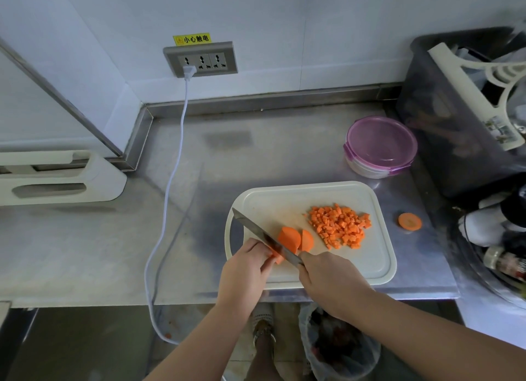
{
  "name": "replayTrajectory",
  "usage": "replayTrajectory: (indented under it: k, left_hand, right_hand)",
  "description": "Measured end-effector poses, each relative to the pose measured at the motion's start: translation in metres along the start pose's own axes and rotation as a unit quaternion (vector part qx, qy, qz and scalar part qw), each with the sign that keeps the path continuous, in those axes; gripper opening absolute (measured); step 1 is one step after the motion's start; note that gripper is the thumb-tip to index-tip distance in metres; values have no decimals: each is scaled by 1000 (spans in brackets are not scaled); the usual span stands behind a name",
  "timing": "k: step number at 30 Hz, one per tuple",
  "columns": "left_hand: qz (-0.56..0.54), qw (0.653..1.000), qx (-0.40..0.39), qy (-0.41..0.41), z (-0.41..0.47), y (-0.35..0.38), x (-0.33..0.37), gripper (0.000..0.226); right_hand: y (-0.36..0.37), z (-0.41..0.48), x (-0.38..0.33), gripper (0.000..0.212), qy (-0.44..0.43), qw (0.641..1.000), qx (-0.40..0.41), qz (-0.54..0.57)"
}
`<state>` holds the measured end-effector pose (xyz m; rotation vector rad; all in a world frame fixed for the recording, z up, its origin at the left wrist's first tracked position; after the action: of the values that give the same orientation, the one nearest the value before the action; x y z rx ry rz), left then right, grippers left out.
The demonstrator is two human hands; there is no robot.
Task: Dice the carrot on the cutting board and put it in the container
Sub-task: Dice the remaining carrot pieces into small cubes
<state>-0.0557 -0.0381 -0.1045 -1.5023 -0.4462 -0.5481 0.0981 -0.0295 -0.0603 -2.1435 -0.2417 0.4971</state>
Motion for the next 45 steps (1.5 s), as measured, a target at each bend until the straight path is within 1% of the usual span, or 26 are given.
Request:
replayTrajectory:
  k: [2,10,18,23,28,31,33,37,41,45]
  left_hand:
    - [-2,1000,2,-1,0,0,1,4]
    - [-3,1000,-2,-14,0,0,1,5]
    - [-10,999,-27,-25,1,-1,2,2]
    - [-18,999,-31,-36,1,2,-1,10]
    - [-23,998,-37,-43,1,3,-2,8]
    - [-19,998,-37,-42,0,1,-1,8]
    - [-14,999,-26,-27,-2,0,-1,5]
    - [-6,1000,-11,-11,-3,0,-1,5]
    - [-5,1000,3,8,-1,-2,2,7]
    - [-2,1000,-7,-6,0,-1,1,8]
  right_hand:
    - [2,1,-1,21,-6,1000,-3,-25]
    - [8,4,2,22,0,1000,-5,-28]
    - [11,7,2,27,-19,998,-10,-67]
    - [20,15,1,21,4,999,-28,-15]
    - [18,16,5,12,41,997,-32,58]
    - [13,12,7,17,38,994,-22,101]
    - [10,8,7,18,35,993,-11,110]
    - [3,3,6,27,24,997,4,71]
    - [3,1,2,22,-16,1000,2,-16]
    - [5,1,1,22,-25,999,0,-36]
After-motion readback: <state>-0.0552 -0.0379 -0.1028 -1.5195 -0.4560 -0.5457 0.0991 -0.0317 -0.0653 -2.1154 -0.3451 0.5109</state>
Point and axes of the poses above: each hand's wrist, its own z-axis towards the middle knuckle, its own y-axis out of the palm, x = y × z, the point moved 4 cm from there along z, towards the middle knuckle, and after that the axes turned 4 degrees about -x, right-handed, at the moved point
